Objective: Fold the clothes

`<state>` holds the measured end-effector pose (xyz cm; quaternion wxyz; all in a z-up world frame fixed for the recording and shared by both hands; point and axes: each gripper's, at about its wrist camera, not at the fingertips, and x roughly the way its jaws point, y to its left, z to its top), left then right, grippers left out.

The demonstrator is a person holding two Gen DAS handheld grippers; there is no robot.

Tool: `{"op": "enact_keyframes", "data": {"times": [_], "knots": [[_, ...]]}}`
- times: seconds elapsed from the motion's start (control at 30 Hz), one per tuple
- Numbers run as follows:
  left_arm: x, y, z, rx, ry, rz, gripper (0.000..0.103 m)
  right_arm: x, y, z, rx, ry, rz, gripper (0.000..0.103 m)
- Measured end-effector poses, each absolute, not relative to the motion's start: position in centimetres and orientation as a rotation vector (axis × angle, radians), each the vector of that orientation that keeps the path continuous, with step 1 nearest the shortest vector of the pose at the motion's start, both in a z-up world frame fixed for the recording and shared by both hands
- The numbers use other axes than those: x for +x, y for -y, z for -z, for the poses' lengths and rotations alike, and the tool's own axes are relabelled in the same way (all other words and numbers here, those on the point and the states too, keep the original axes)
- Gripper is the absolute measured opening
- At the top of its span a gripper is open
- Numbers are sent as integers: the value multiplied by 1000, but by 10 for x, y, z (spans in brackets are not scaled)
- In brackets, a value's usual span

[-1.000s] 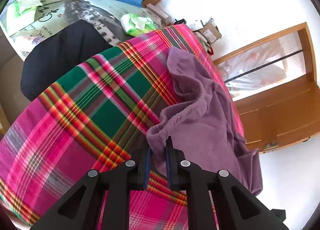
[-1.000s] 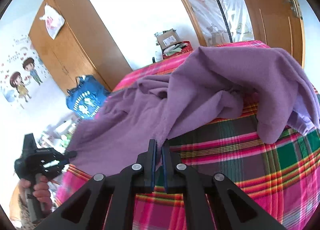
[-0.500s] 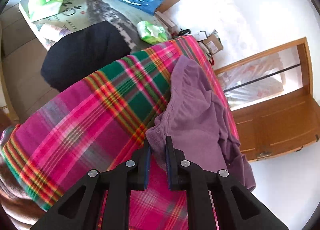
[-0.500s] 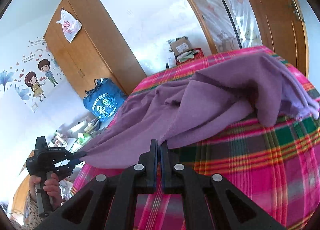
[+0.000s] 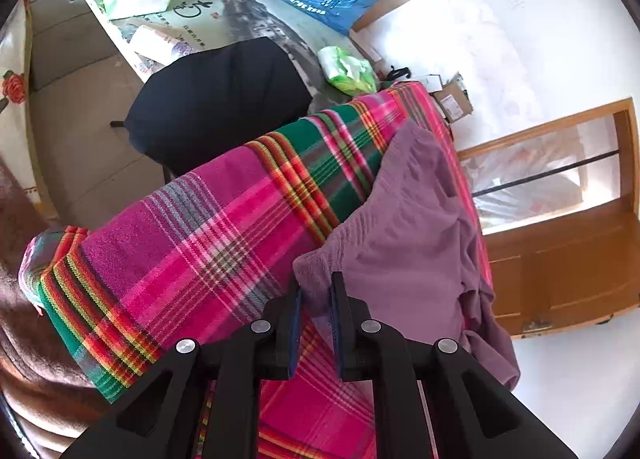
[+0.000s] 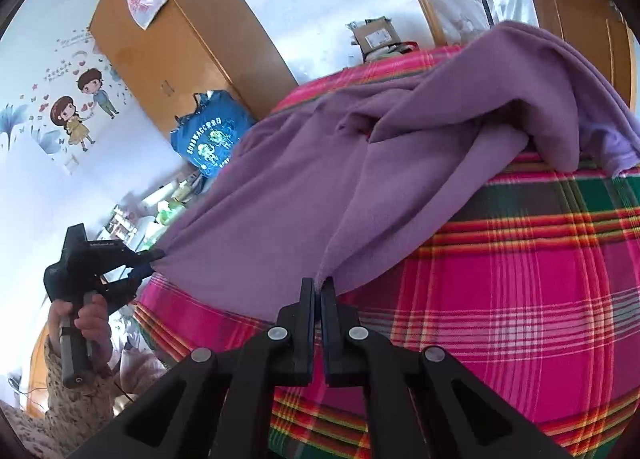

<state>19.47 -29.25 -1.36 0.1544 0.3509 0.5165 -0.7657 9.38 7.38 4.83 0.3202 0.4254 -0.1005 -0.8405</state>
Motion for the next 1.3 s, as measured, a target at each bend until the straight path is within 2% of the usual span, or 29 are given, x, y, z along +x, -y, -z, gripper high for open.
{"op": "enact_keyframes", "data": {"times": [0.27,0.53,0.77,1.03,1.13,1.2,1.3], "knots": [[198,292,13,993,-1481,2189,13,92,-72,-41,1149,197,2177,3],[203,293,5,977,-1455,2207,13,98,-87,-52,1115,271,2112,3],[215,302,16,971,-1473,2152,13,106,-76,-41,1171,214,2020,3],[210,296,19,1007,-1410,2153,14,105,-75,-33,1234,108,1974,3],[210,295,15,1010,-1388,2167,15,106,-74,-41,1221,33,1971,5],[211,294,14,1010,-1369,2164,20,103,-80,-53,1175,4,2001,5],[214,294,11,997,-1348,2153,22,91,-92,-72,1103,15,2073,8]]}}
